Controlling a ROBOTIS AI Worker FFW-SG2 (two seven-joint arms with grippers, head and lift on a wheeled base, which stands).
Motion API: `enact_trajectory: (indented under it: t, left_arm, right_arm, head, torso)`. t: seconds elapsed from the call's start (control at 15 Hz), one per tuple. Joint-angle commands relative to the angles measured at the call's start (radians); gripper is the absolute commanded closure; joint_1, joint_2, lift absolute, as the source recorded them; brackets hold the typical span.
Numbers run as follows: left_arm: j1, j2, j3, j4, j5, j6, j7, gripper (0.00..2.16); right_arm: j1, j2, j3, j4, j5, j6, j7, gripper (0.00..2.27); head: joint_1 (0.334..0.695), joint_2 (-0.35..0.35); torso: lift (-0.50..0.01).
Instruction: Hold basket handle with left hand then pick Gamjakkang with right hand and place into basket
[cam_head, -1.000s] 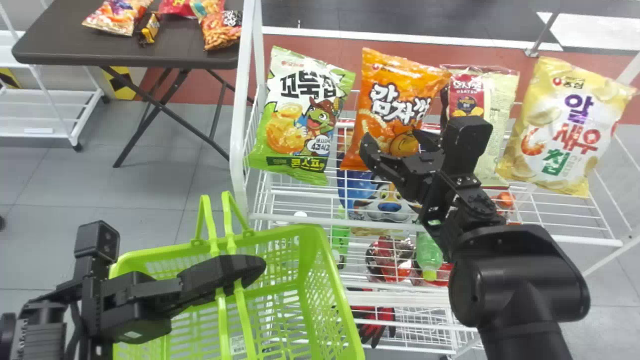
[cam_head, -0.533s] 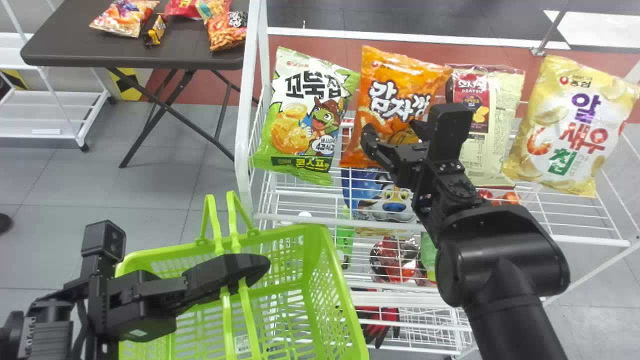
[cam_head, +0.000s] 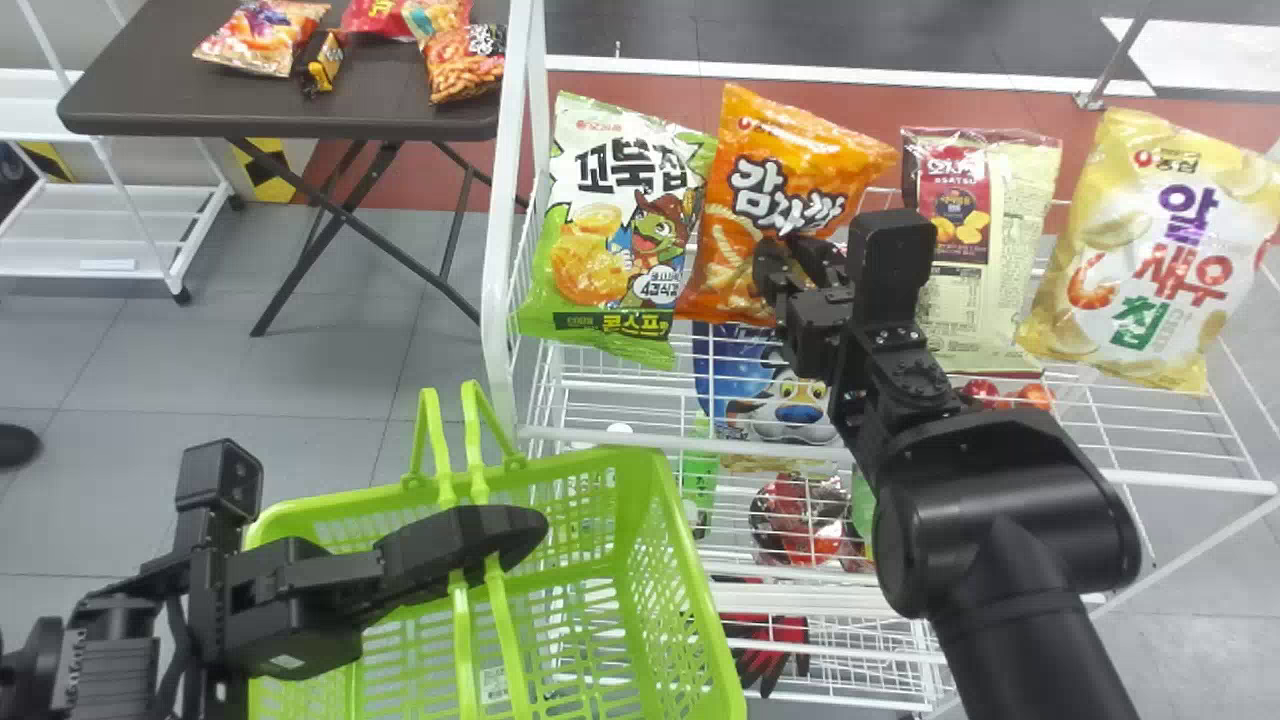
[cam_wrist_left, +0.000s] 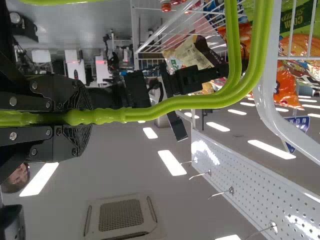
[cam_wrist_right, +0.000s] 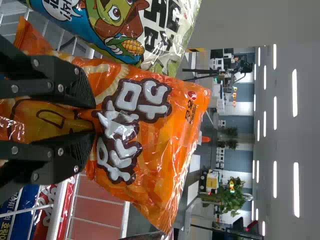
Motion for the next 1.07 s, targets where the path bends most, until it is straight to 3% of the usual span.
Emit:
enact_trajectory:
  t: [0.0, 0.47, 1.0]
  left_arm:
    - [0.001, 0.000, 0.000, 0.004, 0.000, 0.004, 0.000, 2.14]
    - [0.001, 0.000, -0.001, 0.011, 0.000, 0.004, -0.004, 2.14]
    - [0.001, -0.003, -0.001, 0.022, 0.002, 0.004, -0.010, 2.14]
  right_arm:
    - [0.035, 0.001, -0.003, -0.055, 0.032, -0.007, -0.006, 2.24]
    - [0.181, 0.001, -0.001, -0.307, 0.086, 0.097, -0.040, 2.24]
    - [0.351, 0.001, 0.052, -0.689, 0.089, 0.539, -0.014, 2.24]
  head:
    - [0.695, -0.040]
    - [0.695, -0.063]
    - [0.695, -0.067]
  torso:
    - [-0.017]
    - [-0.017]
    - [-0.017]
